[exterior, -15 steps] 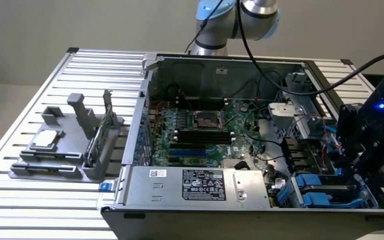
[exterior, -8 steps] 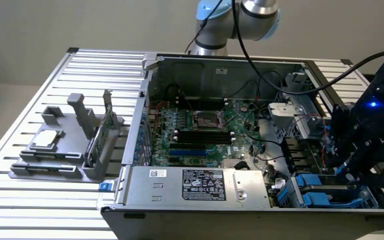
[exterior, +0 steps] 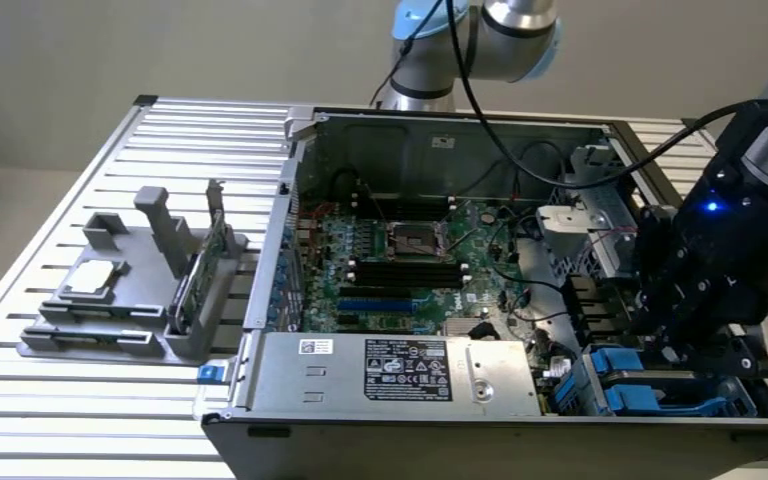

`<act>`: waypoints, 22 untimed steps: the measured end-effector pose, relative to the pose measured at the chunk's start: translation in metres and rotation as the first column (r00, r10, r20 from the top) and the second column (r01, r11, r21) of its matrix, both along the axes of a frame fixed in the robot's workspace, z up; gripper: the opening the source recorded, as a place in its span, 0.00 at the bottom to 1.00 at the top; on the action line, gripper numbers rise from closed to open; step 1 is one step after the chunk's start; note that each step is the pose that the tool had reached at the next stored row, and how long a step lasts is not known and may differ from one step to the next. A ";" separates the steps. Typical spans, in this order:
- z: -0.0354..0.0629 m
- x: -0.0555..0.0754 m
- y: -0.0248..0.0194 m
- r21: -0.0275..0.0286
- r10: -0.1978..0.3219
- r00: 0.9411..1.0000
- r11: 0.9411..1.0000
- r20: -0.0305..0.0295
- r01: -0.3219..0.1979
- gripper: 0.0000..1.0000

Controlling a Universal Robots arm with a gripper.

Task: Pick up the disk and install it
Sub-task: 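Insert the first disk wire, then insert the second disk wire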

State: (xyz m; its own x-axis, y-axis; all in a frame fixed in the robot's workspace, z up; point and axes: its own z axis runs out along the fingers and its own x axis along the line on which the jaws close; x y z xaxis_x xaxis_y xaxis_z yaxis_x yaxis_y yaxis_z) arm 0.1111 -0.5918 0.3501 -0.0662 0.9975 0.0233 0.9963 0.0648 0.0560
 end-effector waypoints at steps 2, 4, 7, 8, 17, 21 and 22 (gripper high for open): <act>0.0000 -0.001 -0.0001 0.000 0.000 1.000 1.000 0.000 0.000 0.30; 0.0001 -0.001 0.0000 0.001 0.000 1.000 1.000 0.000 0.000 0.18; 0.0001 -0.001 0.0000 0.001 0.000 1.000 1.000 0.000 0.000 0.11; 0.0001 -0.001 0.0000 0.001 0.000 1.000 1.000 0.000 0.000 0.11; 0.0001 -0.001 0.0000 0.001 0.000 1.000 1.000 0.000 0.000 0.11; 0.0001 -0.001 0.0000 0.001 0.000 1.000 1.000 0.000 0.000 0.11; 0.0001 -0.001 0.0000 0.001 0.000 1.000 1.000 0.000 0.000 0.11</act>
State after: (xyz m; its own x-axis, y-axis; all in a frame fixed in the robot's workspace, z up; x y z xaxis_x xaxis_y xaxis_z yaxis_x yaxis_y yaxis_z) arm 0.1101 -0.5918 0.3502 -0.0663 0.9975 0.0239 0.9963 0.0649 0.0560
